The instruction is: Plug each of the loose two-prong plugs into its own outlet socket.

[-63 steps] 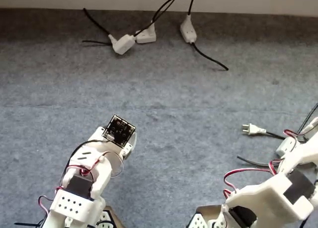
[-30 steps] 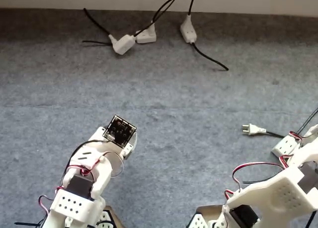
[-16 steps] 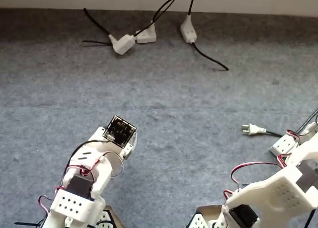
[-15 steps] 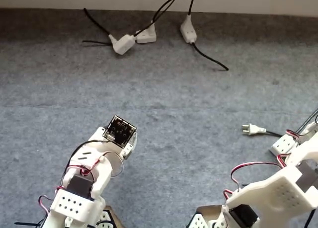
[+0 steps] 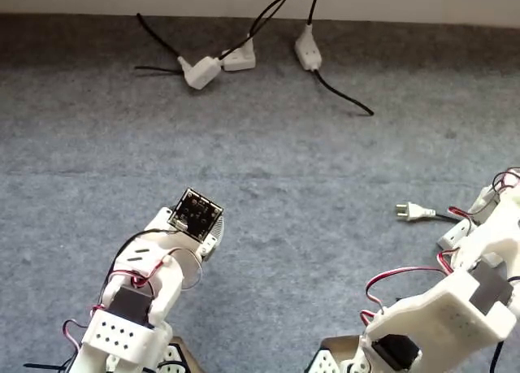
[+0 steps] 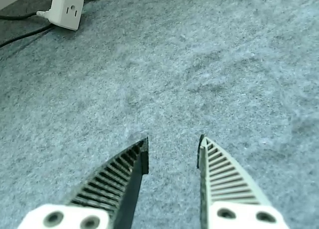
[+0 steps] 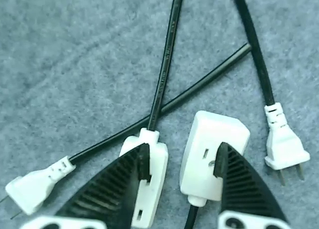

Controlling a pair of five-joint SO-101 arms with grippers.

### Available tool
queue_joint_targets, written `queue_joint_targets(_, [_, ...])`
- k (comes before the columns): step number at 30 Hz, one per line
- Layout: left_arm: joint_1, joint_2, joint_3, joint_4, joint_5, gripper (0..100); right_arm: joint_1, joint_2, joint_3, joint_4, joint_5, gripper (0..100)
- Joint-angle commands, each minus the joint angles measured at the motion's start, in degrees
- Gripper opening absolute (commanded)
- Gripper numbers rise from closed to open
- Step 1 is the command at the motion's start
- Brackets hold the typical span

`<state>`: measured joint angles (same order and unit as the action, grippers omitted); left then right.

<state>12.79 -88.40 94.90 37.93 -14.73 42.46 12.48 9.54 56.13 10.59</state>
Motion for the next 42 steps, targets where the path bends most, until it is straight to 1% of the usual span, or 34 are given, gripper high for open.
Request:
queue_joint_targets(1, [0.7,-0.4,-0.1,-0.9,0.1,16,4.4,-0.8,-0.3,-6.1,0.9,22.0])
queue_joint_targets(5, [0.7,-0.4,-0.1,-0.9,0.1,16,6.7,-3.7,-0.2,-7.3,4.5,22.0])
queue_joint_targets(10, [0.7,-0.4,-0.1,-0.9,0.1,16,6.3,-5.4,3.6,-5.9,5.4,22.0])
queue_joint_targets(16, [0.6,-0.4,-0.1,-0.8,0.1,16,2.4,-5.5,8.2,-5.9,4.0,22.0])
queue_joint_targets(18, [0.5,-0.4,-0.1,-0.8,0.1,16,2.6,-5.5,8.4,-6.0,2.2,22.0])
queue_joint_targets(27, [0.6,-0.4,-0.1,-0.8,0.1,16,3.6,-5.1,8.8,-6.1,2.3,21.6])
queue_joint_targets(29, [0.6,-0.4,-0.1,-0.8,0.1,16,3.5,-5.1,8.8,-6.1,2.3,18.7])
queue_joint_targets(33, [0.3,-0.4,-0.1,-0.8,0.1,16,3.4,-5.1,8.7,-6.1,2.2,1.7])
queue_joint_targets(34, [0.3,-0.4,-0.1,-0.8,0.1,16,3.4,-5.1,8.7,-6.1,2.2,0.5])
queue_joint_targets(42, [0.3,-0.4,-0.1,-0.8,0.1,16,2.6,-5.7,6.9,-5.8,2.0,1.6])
